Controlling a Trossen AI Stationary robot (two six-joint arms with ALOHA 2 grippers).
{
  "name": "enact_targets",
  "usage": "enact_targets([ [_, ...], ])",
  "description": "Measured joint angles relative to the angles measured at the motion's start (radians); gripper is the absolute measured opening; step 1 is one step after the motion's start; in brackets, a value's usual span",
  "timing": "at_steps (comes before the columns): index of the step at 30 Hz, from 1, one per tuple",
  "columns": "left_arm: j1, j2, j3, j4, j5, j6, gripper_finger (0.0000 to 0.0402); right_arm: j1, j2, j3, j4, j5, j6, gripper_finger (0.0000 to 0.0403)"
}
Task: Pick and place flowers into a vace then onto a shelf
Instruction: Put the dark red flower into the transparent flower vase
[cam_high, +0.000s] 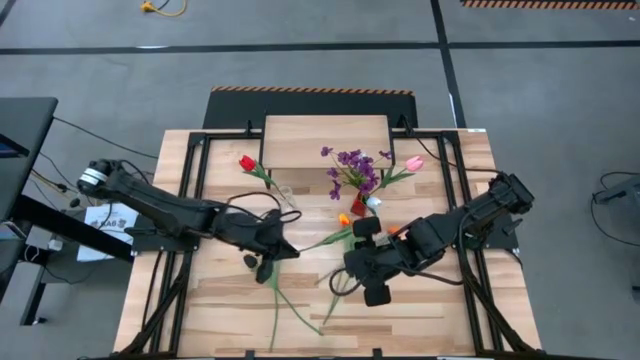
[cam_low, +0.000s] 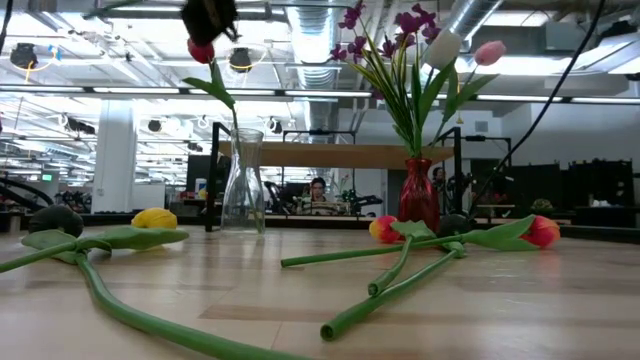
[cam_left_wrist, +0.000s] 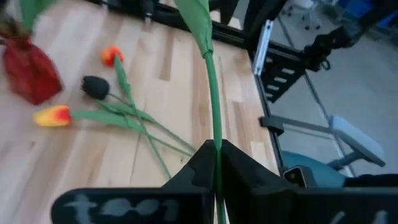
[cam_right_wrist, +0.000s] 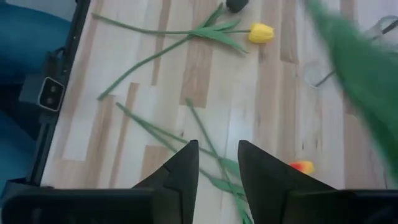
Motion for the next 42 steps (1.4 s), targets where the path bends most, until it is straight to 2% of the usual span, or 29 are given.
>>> enact_targets([
  [5,-0.083,-0.103,0.000,-0.034,-0.158,0.010,0.0000,0.024,-0.001,0.000,0.012,0.000,0.002,0.0107],
  [13,-0.260,-0.255,0.000,-0.002,-0.529,0.159,0.0000,0.040,-0.001,0.000,0.020,0.000,0.061,0.0107],
  [23,-0.390,-0.327,0.000,0.037,-0.808,0.296,0.0000,0.040,-0.002,0.000,0.062,0.000,0.053,0.0107],
  [25,-0.409,-0.326,-0.026,0.130,-0.839,0.359,0.0000,0.040,-0.002,0.000,0.066,0.000,0.053,0.0107],
  [27,-0.424,-0.327,-0.071,0.273,-0.834,0.443,0.0000,0.040,-0.002,0.000,0.084,0.001,0.053,0.0107],
  [30,-0.448,-0.327,-0.180,0.585,-0.757,0.603,0.0000,0.040,-0.002,0.000,0.118,0.003,0.046,0.0107],
  [33,-0.460,-0.327,-0.324,0.968,-0.616,0.776,0.0000,0.040,-0.002,0.000,0.158,0.008,0.044,0.0107],
  [37,-0.451,-0.327,-0.509,1.378,-0.428,0.884,0.0000,0.040,-0.002,0.000,0.227,0.015,0.028,0.0107],
  [39,-0.439,-0.327,-0.579,1.499,-0.353,0.890,0.0000,0.040,-0.002,0.000,0.291,0.041,0.014,0.0107],
  [42,-0.416,-0.327,-0.644,1.577,-0.276,0.880,0.0000,0.037,-0.002,0.000,0.427,0.098,-0.020,0.0107],
])
